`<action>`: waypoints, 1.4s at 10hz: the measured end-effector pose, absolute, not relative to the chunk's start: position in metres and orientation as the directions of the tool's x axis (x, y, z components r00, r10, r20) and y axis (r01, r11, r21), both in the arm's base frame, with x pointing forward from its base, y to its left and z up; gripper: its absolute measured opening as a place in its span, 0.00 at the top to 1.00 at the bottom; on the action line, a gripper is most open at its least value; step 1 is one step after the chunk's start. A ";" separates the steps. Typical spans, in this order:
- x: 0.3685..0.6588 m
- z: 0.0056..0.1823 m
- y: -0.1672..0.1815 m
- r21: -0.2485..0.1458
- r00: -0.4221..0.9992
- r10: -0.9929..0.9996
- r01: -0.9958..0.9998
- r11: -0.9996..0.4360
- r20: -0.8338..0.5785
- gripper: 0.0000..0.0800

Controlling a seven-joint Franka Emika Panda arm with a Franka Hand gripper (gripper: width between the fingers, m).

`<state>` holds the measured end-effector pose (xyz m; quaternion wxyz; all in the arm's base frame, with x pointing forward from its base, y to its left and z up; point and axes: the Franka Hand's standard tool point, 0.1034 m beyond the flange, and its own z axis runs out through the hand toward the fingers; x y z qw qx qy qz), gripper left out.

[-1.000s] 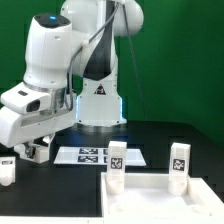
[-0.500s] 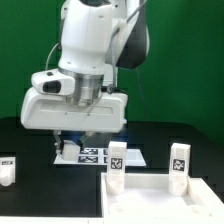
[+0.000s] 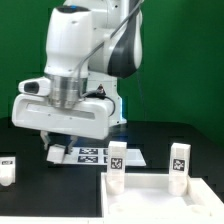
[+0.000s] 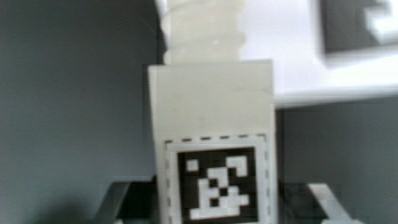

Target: Assemble square table

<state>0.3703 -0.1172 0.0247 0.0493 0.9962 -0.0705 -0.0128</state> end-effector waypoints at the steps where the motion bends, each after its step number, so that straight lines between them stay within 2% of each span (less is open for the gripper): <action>1: 0.361 0.022 -0.128 0.105 0.993 -0.117 -0.114 -0.988 -0.024 0.64; 3: 0.353 0.017 -0.144 0.113 0.994 -0.105 -0.102 -0.988 -0.029 0.64; 5: 0.358 0.016 -0.138 0.111 0.996 -0.089 -0.085 -0.990 -0.029 0.64; 9: 0.385 0.018 -0.119 0.111 0.998 -0.064 -0.064 -0.992 0.002 0.64; 12: 0.388 0.018 -0.114 0.111 0.999 -0.051 -0.051 -0.993 0.003 0.64; 13: 0.387 0.018 -0.113 0.107 0.999 -0.051 -0.050 -0.993 -0.006 0.62; 14: 0.386 0.017 -0.111 0.096 0.998 -0.052 -0.049 -0.994 -0.031 0.36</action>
Offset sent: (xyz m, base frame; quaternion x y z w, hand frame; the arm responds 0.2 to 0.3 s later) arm 0.0007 0.0030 -0.0108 0.0236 0.0116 0.0019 0.9997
